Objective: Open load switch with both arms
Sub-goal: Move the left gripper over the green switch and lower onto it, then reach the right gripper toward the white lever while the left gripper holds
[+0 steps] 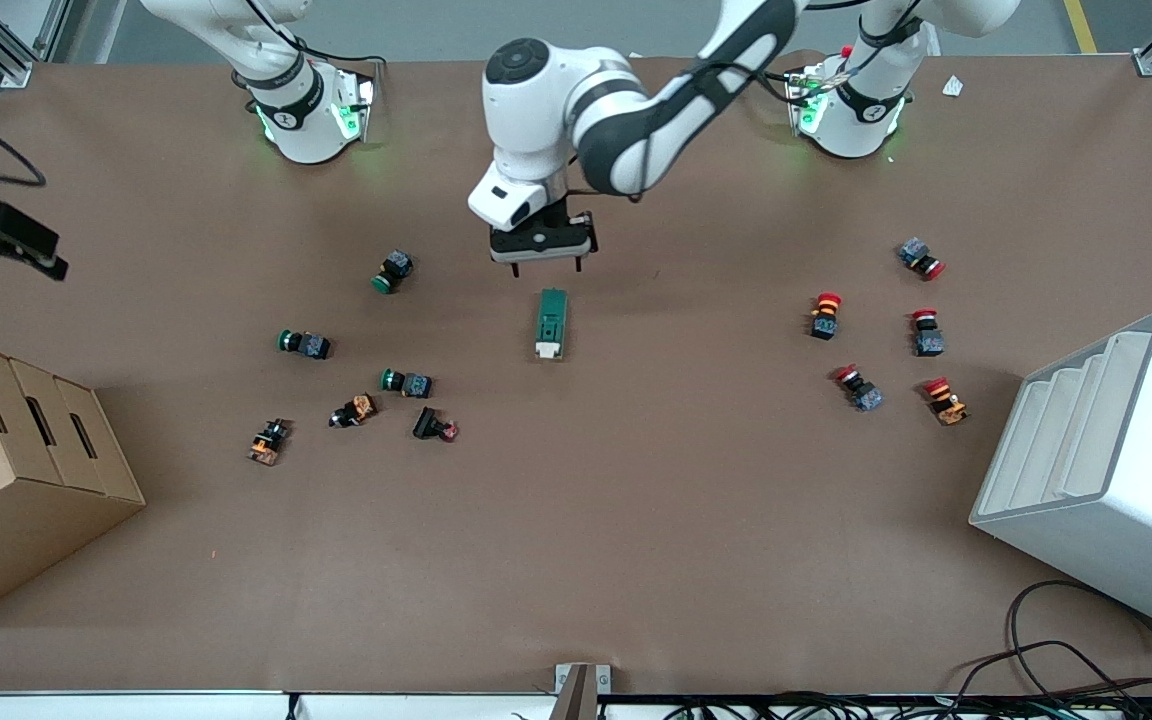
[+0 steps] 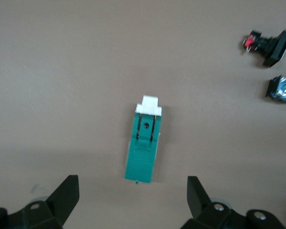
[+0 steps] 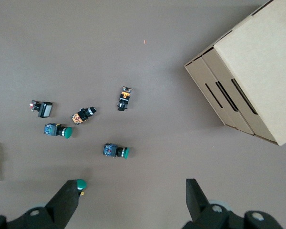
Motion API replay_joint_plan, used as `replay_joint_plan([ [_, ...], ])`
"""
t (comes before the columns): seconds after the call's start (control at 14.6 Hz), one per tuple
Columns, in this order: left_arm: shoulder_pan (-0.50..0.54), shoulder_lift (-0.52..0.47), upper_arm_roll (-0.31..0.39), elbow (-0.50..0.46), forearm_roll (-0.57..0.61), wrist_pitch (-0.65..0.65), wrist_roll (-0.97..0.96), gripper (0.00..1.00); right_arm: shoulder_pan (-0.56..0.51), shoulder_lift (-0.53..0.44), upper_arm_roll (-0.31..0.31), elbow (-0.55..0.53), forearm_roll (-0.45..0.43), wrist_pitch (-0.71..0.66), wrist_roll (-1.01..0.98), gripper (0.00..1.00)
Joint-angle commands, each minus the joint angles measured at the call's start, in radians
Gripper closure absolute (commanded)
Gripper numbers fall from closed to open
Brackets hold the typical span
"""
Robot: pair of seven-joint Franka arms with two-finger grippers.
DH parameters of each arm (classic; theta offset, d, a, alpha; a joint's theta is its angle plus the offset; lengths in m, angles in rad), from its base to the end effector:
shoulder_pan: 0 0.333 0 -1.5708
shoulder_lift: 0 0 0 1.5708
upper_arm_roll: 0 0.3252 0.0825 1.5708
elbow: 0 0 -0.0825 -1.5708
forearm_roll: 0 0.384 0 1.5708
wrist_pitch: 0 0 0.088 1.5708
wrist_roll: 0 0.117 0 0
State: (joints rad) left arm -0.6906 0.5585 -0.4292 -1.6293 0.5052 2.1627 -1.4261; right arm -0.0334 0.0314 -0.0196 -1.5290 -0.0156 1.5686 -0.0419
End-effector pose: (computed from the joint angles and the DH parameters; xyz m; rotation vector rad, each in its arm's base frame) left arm 0.3563 -0.5944 0.3199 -3.1020 -0.1413 -0.3186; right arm 0.5639 -0.0316 0.6257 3.1249 -0.0175 0.0116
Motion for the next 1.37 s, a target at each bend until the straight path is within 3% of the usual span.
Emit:
replay_joint_plan([
  [0.0,-0.039,0.046,0.001,-0.024,0.097,0.064,-0.111,0.00,-0.016,0.025,0.017,0.015,-0.007,0.037,-0.006,0.00],
  [0.2,-0.056,0.058,0.000,-0.092,0.286,0.094,-0.259,0.01,0.010,0.050,0.021,0.007,0.022,0.051,0.061,0.00],
  [0.48,-0.070,0.061,0.000,-0.221,0.621,0.178,-0.507,0.03,0.096,0.082,0.023,0.009,0.066,0.061,0.346,0.00],
  [0.75,-0.101,0.086,0.001,-0.279,0.852,0.174,-0.782,0.03,0.222,0.119,0.023,0.010,0.088,0.100,0.645,0.00],
  [0.96,-0.109,0.129,0.001,-0.279,1.036,0.131,-0.911,0.03,0.302,0.159,0.021,0.006,0.105,0.166,0.874,0.00],
  [1.3,-0.145,0.187,0.001,-0.277,1.193,-0.047,-0.999,0.02,0.354,0.240,0.020,-0.013,0.091,0.186,0.947,0.00],
])
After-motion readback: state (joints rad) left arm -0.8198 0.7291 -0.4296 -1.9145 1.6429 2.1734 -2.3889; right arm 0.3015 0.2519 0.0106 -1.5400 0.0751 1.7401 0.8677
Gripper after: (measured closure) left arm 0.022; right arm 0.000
